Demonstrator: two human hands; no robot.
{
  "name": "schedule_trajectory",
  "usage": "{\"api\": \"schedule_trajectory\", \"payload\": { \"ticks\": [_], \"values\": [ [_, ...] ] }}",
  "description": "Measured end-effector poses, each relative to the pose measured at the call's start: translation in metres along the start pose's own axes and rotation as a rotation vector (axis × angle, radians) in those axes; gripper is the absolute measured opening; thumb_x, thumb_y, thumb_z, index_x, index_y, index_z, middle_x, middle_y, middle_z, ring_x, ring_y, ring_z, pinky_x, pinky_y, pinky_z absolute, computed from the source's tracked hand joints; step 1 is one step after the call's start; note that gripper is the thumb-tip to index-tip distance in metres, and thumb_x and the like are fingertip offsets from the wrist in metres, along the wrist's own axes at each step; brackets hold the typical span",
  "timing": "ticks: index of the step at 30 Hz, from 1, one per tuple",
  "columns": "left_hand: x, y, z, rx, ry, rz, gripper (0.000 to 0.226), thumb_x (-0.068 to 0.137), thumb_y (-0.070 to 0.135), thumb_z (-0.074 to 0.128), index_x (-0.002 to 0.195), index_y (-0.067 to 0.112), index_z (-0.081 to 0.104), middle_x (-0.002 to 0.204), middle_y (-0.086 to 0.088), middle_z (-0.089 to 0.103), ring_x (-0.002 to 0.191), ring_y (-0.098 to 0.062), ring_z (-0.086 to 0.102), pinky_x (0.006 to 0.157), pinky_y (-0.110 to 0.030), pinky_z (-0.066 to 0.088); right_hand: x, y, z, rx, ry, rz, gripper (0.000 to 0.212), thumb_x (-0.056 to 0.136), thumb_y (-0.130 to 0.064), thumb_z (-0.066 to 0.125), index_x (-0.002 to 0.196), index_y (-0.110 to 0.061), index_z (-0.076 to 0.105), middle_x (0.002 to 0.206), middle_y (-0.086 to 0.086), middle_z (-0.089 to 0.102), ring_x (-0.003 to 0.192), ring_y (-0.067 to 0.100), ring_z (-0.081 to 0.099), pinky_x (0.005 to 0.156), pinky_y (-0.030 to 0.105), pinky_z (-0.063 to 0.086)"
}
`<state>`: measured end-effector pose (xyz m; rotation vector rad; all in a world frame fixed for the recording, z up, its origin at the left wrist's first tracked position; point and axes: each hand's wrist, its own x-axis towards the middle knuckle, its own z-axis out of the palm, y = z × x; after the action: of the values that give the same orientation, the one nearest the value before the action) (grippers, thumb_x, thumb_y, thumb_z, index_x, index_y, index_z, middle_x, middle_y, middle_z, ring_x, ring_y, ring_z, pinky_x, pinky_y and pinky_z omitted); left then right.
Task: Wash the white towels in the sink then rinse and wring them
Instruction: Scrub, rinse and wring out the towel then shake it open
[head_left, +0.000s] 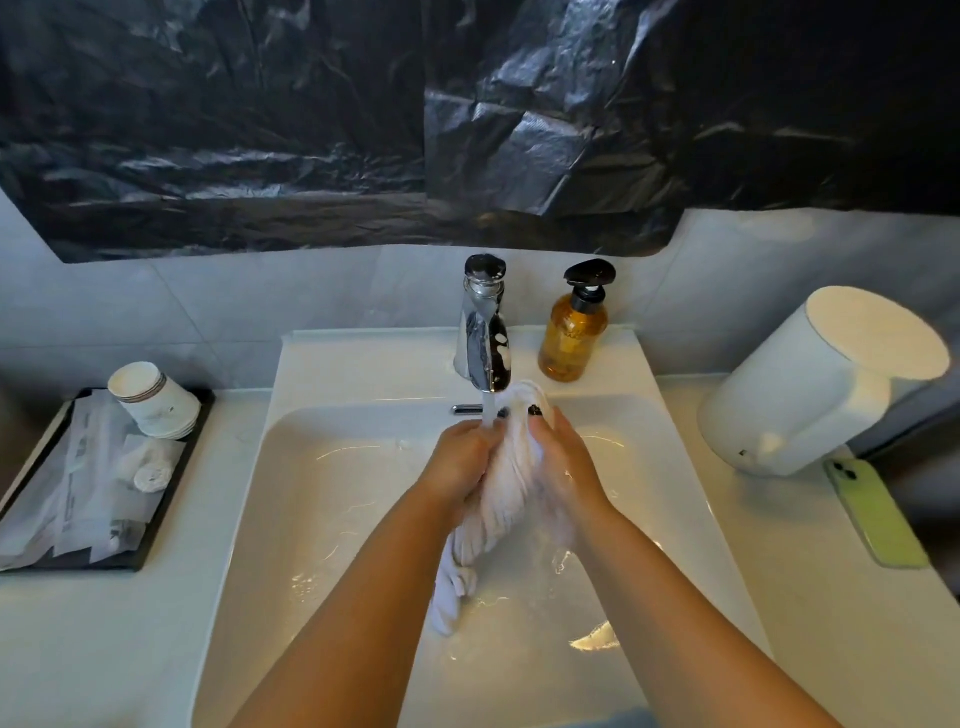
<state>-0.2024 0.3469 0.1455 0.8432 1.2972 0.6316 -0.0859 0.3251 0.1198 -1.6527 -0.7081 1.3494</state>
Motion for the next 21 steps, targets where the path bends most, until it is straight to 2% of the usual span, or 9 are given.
{"api": "schedule_trajectory", "payload": {
  "ticks": [2,4,7,10,12,14,15,18,21],
  "values": [
    [0.004,0.006,0.011,-0.076,0.087,0.008,0.019,0.098,0.019,0.058,0.107,0.005,0.067,0.086,-0.010,0.070,0.078,-0.025,0.067,0.067,-0.031,0.052,-0.003,0.000,-0.008,0.058,0.033,-0.034,0.084,0.066,-0.063,0.060,0.144,-0.042,0.038,0.140,-0.002,0.052,0.125,0.024,0.052,0.105,0.050,0.043],
    [0.004,0.011,0.020,-0.160,0.160,0.016,0.017,0.098,0.015,0.055,0.107,0.006,0.066,0.093,-0.014,0.070,0.084,-0.028,0.067,0.071,-0.036,0.055,-0.008,0.001,-0.016,0.027,0.048,-0.081,0.056,0.081,-0.048,0.062,0.135,-0.037,0.050,0.125,-0.003,0.060,0.114,0.021,0.058,0.098,0.048,0.049],
    [0.000,0.016,0.018,-0.185,0.258,0.035,0.023,0.097,0.005,0.043,0.085,0.008,0.063,0.081,-0.010,0.062,0.077,-0.025,0.056,0.063,-0.029,0.044,-0.014,-0.001,-0.033,-0.003,0.187,-0.076,0.017,0.090,-0.035,0.064,0.089,-0.019,0.070,0.086,0.003,0.068,0.084,0.022,0.062,0.078,0.037,0.053],
    [-0.011,0.019,0.003,-0.206,0.270,0.059,0.020,0.092,0.017,0.053,0.077,0.007,0.062,0.074,-0.013,0.062,0.072,-0.025,0.056,0.065,-0.031,0.043,-0.023,-0.002,-0.048,-0.092,0.199,-0.128,0.032,0.092,-0.026,0.064,0.071,-0.003,0.068,0.064,0.008,0.062,0.063,0.023,0.055,0.062,0.033,0.048],
    [-0.021,0.022,-0.009,-0.208,0.170,0.071,0.025,0.078,0.031,0.068,0.083,0.006,0.069,0.079,-0.014,0.071,0.074,-0.027,0.065,0.072,-0.036,0.049,-0.027,-0.007,-0.052,0.007,0.140,-0.137,0.021,0.091,-0.019,0.066,0.079,-0.002,0.071,0.067,0.009,0.063,0.064,0.023,0.056,0.061,0.031,0.048],
    [-0.028,0.023,-0.017,-0.209,0.046,0.059,0.047,0.061,0.035,0.075,0.097,0.005,0.072,0.090,-0.016,0.075,0.084,-0.030,0.069,0.079,-0.039,0.052,-0.031,-0.015,-0.047,0.256,-0.040,-0.078,0.010,0.088,-0.010,0.065,0.095,-0.004,0.070,0.077,0.009,0.065,0.074,0.025,0.059,0.063,0.031,0.045],
    [-0.032,0.024,-0.021,-0.200,-0.011,0.073,0.054,0.058,0.031,0.076,0.103,0.002,0.071,0.095,-0.019,0.074,0.089,-0.031,0.069,0.082,-0.040,0.052,-0.032,-0.018,-0.043,0.319,-0.131,-0.053,0.019,0.086,-0.006,0.066,0.105,-0.005,0.067,0.086,0.010,0.067,0.080,0.027,0.061,0.065,0.032,0.046],
    [-0.048,0.029,-0.029,-0.158,-0.084,0.170,0.051,0.061,0.016,0.068,0.108,-0.003,0.068,0.105,-0.026,0.071,0.093,-0.031,0.067,0.082,-0.039,0.052,-0.039,-0.029,-0.031,-0.030,-0.238,-0.049,0.047,0.074,-0.002,0.072,0.116,-0.019,0.061,0.109,0.009,0.067,0.099,0.027,0.066,0.076,0.038,0.053],
    [-0.068,0.036,-0.041,-0.214,-0.128,0.297,0.030,0.065,0.013,0.065,0.094,0.005,0.070,0.088,-0.015,0.071,0.083,-0.024,0.066,0.071,-0.030,0.051,-0.049,-0.049,-0.030,-0.334,-0.115,-0.231,0.039,0.071,-0.012,0.080,0.105,-0.022,0.065,0.103,0.002,0.065,0.093,0.023,0.063,0.073,0.028,0.050]
  ]
}}
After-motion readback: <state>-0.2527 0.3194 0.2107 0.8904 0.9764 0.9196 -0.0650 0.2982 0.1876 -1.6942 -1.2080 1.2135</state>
